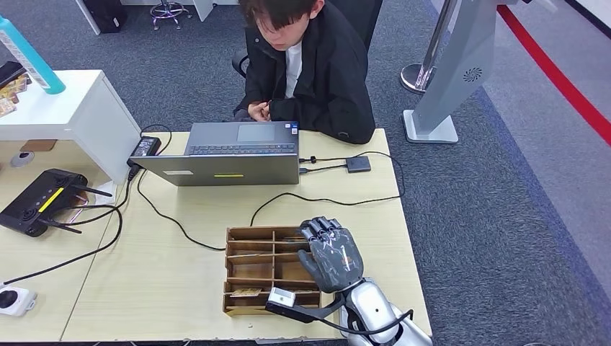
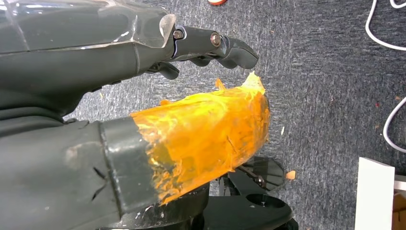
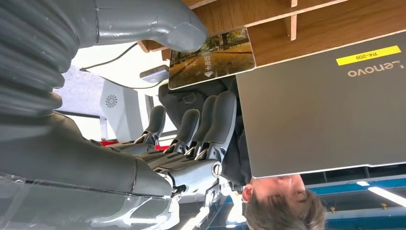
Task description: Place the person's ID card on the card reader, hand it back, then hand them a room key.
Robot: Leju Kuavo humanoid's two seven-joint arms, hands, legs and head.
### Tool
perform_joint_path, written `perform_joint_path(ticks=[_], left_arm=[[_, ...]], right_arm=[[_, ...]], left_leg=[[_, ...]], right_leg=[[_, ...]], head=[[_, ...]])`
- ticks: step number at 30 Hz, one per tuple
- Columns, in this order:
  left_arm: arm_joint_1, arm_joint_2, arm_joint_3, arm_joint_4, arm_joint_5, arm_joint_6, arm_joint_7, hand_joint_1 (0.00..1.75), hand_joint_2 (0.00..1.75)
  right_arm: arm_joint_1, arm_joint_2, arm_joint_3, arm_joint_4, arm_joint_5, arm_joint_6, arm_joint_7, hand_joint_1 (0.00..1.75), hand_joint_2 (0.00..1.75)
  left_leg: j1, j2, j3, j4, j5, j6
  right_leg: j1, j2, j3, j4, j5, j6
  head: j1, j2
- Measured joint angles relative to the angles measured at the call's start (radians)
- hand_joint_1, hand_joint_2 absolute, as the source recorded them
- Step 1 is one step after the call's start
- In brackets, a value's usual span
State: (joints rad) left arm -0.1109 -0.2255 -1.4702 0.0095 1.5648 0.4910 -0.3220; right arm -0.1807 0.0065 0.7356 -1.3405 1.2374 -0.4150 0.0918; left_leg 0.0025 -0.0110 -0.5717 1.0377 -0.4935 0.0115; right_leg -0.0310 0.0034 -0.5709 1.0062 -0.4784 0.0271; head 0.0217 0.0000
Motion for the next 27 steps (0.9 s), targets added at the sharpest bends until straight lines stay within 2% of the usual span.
perform_joint_path(ticks=[10,12,16,21,27], left_arm=[[0.000,0.000,0.000,0.000,0.000,0.000,0.000,0.00,0.00],[0.000,0.000,0.000,0.000,0.000,0.000,0.000,0.00,0.00],[0.000,0.000,0.000,0.000,0.000,0.001,0.000,0.00,0.00],[0.000,0.000,0.000,0.000,0.000,0.002,0.000,0.00,0.00],[0.000,0.000,0.000,0.000,0.000,0.002,0.000,0.00,0.00]], right_arm=[[0.001,0.000,0.000,0.000,0.000,0.000,0.000,0.89,1.75],[0.001,0.000,0.000,0.000,0.000,0.000,0.000,1.01,1.75],[0.001,0.000,0.000,0.000,0.000,0.001,0.000,1.42,1.75],[0.001,0.000,0.000,0.001,0.000,0.003,0.000,1.58,1.75],[0.000,0.000,0.000,0.002,0.000,0.003,0.000,1.68,1.75]], left_leg=[[0.000,0.000,0.000,0.000,0.000,0.000],[0.000,0.000,0.000,0.000,0.000,0.000],[0.000,0.000,0.000,0.000,0.000,0.000],[0.000,0.000,0.000,0.000,0.000,0.000],[0.000,0.000,0.000,0.000,0.000,0.000]], right_leg=[[0.000,0.000,0.000,0.000,0.000,0.000],[0.000,0.000,0.000,0.000,0.000,0.000],[0.000,0.000,0.000,0.000,0.000,0.000],[0.000,0.000,0.000,0.000,0.000,0.000],[0.000,0.000,0.000,0.000,0.000,0.000]], head=[[0.000,0.000],[0.000,0.000],[0.000,0.000],[0.000,0.000],[0.000,0.000]])
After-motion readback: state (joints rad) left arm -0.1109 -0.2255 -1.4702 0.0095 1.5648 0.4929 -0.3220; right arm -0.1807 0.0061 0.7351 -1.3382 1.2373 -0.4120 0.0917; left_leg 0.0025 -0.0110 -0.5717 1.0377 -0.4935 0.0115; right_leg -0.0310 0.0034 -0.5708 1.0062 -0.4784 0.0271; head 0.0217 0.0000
